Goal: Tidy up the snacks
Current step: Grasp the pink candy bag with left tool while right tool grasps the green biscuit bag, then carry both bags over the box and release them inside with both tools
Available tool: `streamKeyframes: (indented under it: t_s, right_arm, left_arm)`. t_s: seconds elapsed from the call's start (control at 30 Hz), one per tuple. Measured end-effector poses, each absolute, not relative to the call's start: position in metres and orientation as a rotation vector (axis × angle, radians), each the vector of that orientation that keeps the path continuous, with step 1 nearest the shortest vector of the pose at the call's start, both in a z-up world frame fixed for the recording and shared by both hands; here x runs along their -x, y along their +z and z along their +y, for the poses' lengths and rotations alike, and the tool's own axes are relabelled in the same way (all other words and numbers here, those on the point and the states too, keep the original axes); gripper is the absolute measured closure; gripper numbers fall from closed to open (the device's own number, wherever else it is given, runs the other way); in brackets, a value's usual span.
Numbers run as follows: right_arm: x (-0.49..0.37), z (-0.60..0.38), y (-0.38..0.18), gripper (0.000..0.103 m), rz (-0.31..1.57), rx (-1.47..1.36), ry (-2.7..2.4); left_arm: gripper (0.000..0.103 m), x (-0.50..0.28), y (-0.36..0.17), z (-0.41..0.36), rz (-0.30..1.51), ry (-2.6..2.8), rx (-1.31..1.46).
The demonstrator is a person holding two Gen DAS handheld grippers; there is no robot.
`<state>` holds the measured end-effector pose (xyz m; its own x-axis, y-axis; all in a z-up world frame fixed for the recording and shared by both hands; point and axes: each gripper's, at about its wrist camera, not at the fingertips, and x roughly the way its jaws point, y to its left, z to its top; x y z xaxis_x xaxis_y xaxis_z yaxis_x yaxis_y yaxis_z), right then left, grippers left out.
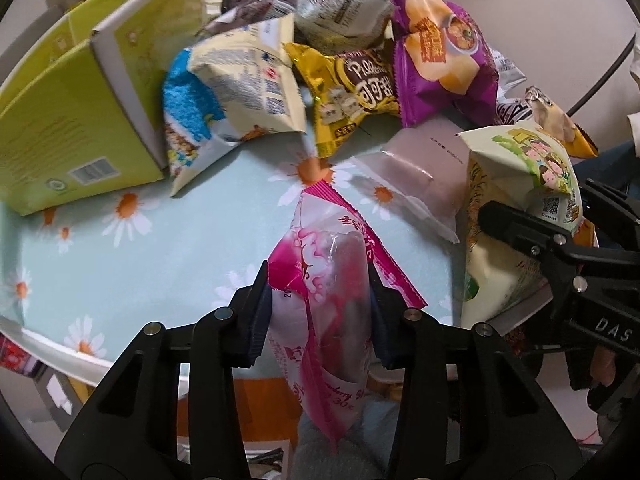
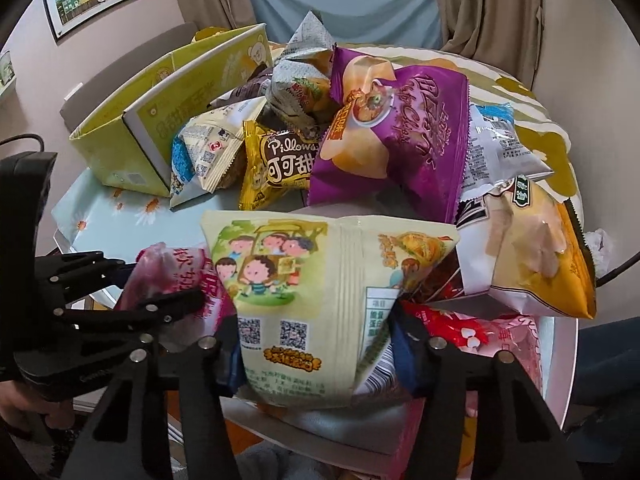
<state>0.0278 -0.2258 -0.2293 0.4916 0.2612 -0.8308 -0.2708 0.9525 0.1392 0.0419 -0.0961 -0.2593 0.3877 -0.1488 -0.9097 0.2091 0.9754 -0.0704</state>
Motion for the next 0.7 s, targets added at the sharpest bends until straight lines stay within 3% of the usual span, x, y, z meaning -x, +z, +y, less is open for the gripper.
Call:
streamKeyframes:
  t_s: [0.43,0.7]
  right_arm:
    - [-0.027,-0.221,-0.167,0.052,0.906,-0.054,0.372]
    - [-0.073,-0.195,-0.114,0.052,0.837,-0.095,0.431]
  left_arm:
    - [0.062,-0.021,-0.157,-0.058,0.995,-0.133,-0.010]
    - [0.062,-0.073,-0.101,-0.011,0.875,-0.074,0.022]
